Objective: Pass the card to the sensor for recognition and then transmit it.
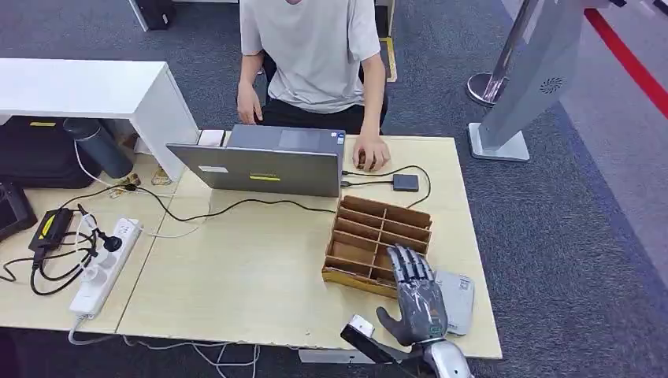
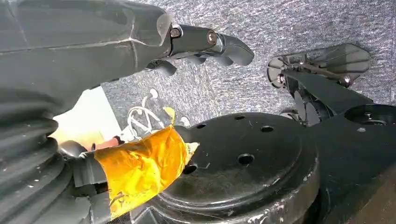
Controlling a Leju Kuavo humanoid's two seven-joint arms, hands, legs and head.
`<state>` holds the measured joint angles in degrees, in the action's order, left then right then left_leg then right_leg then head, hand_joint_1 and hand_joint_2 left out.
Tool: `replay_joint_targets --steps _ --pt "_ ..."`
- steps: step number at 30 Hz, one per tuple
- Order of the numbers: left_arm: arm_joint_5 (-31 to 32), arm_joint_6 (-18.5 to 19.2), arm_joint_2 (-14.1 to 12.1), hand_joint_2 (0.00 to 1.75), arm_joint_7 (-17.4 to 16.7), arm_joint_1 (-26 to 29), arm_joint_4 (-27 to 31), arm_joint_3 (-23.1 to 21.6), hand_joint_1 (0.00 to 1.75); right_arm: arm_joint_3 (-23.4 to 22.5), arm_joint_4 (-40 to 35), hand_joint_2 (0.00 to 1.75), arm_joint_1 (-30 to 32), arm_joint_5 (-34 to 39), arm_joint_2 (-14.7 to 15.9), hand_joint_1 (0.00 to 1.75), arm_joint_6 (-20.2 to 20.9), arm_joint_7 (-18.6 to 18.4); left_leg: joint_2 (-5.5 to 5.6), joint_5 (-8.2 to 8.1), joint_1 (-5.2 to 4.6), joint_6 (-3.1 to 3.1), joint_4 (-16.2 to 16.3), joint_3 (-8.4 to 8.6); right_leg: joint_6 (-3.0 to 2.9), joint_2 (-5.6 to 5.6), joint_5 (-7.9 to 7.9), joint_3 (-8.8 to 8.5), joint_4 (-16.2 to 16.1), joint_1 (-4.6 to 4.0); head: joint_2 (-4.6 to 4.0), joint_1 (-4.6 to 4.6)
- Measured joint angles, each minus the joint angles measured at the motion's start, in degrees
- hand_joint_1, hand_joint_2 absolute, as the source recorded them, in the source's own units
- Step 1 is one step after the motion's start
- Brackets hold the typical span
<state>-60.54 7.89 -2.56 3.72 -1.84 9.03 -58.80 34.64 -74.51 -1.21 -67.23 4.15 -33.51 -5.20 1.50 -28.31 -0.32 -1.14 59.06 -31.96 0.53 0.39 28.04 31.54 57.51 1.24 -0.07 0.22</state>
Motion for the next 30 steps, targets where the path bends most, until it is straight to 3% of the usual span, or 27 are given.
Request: replay_joint_targets --steps 30 --pt "-0.5 0.0 -0.1 1.75 -0.1 0.0 0.0 0.0 0.00 -1.7 -0.6 1.75 1.5 -1.2 0.0 0.00 0.0 -2.3 0.00 0.00 0.00 0.00 0.0 0.00 0.00 0.00 0.00 0.00 0.0 0.00 0.00 0.00"
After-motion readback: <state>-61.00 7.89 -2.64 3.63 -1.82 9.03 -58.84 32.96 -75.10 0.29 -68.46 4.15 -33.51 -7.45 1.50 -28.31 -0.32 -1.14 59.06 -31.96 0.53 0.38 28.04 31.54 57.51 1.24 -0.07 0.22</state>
